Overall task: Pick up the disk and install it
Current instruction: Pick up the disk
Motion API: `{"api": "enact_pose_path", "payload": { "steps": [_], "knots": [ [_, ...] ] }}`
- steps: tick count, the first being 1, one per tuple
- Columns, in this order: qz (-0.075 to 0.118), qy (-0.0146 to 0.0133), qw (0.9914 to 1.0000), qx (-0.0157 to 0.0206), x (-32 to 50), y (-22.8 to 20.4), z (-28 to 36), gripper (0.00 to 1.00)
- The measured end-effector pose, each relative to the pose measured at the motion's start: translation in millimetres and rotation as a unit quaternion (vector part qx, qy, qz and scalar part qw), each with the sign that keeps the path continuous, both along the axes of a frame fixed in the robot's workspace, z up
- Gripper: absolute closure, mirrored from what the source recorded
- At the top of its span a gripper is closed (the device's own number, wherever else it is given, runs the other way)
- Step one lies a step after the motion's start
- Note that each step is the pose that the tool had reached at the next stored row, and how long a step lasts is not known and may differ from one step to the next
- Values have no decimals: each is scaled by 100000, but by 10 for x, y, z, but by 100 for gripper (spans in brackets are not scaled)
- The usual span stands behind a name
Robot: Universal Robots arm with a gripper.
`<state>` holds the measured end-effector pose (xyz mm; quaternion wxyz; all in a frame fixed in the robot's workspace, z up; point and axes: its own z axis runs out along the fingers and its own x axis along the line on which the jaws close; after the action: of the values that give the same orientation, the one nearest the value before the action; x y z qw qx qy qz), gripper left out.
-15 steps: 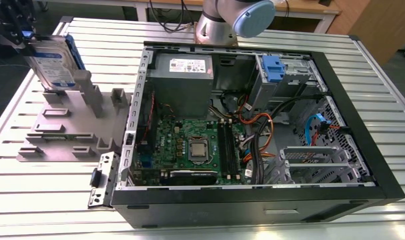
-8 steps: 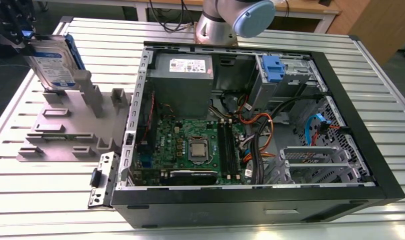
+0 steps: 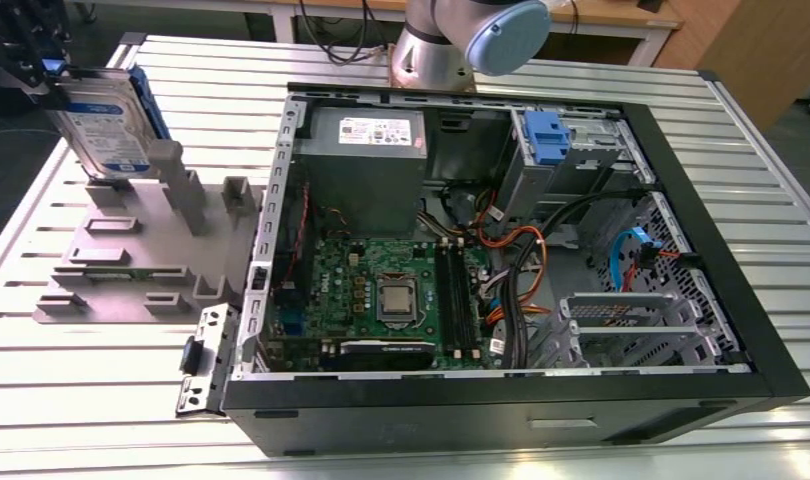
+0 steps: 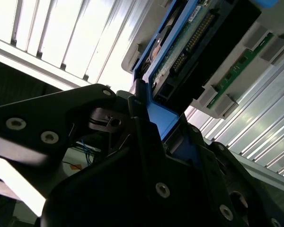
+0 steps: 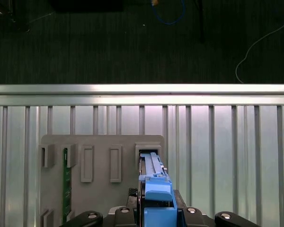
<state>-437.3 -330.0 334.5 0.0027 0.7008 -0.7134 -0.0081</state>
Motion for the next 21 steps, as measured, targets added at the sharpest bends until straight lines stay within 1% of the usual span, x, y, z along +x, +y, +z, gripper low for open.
{"api": "enact_pose_path", "payload": {
  "steps": [7,21],
  "knots": [
    [-2,5,100000,16,0,0,3,64],
    [-2,10,100000,39,0,0,33,64]
  ]
}}
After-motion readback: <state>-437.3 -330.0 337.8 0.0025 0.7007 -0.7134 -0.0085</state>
